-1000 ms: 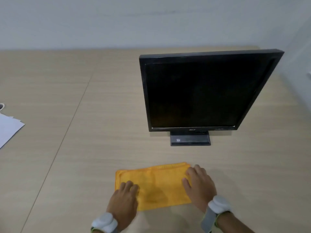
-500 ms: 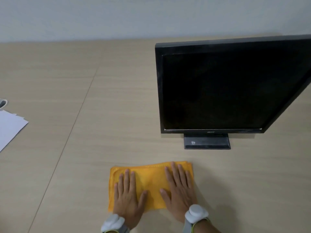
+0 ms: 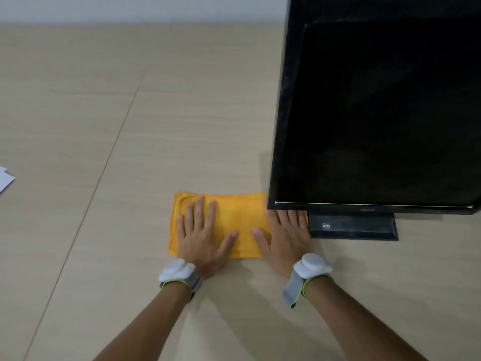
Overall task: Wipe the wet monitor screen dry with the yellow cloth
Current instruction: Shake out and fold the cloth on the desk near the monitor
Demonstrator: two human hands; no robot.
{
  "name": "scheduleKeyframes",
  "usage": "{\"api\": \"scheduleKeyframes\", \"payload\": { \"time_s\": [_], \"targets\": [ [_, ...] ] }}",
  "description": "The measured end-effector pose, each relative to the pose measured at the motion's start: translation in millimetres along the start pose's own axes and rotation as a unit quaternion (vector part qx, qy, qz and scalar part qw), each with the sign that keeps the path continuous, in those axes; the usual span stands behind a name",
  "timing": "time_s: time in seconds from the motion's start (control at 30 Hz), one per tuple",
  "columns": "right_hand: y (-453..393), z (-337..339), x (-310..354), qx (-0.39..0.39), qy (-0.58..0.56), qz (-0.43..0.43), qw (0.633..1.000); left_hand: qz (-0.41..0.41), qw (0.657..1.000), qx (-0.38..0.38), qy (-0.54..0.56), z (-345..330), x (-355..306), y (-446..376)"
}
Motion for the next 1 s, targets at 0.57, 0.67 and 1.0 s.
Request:
{"api": "scheduleKeyframes", "payload": {
  "time_s": [0.57,0.67,1.0],
  "targets": [
    [-59.2,18.7,-5.5,0.093,-0.26,-0.048,0.96,-0.003,1.0,-0.004,-0.011,34.5,-6.8,-98.1],
    [-46.6,13.9,-3.1,0.005,-0.206,-0.033,0.978,-0.002,1.0,-0.011,-0.011,27.5,-3.6,-80.5],
    [63.3,-37.8,9.4,-0.014,-0.044,-0.01,0.999,0.001,1.0,0.029,0.008,-4.8,-0.2,56.7]
  ]
}}
Point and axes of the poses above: each hand's wrist, its own y-axis away from the middle knuckle, its own z-axis out of the back of the hand, x = y × z, the point moved 3 cm from there along -y, towards the middle knuckle, and after that the axes turned 15 degrees about x, right-handed, at the moved point
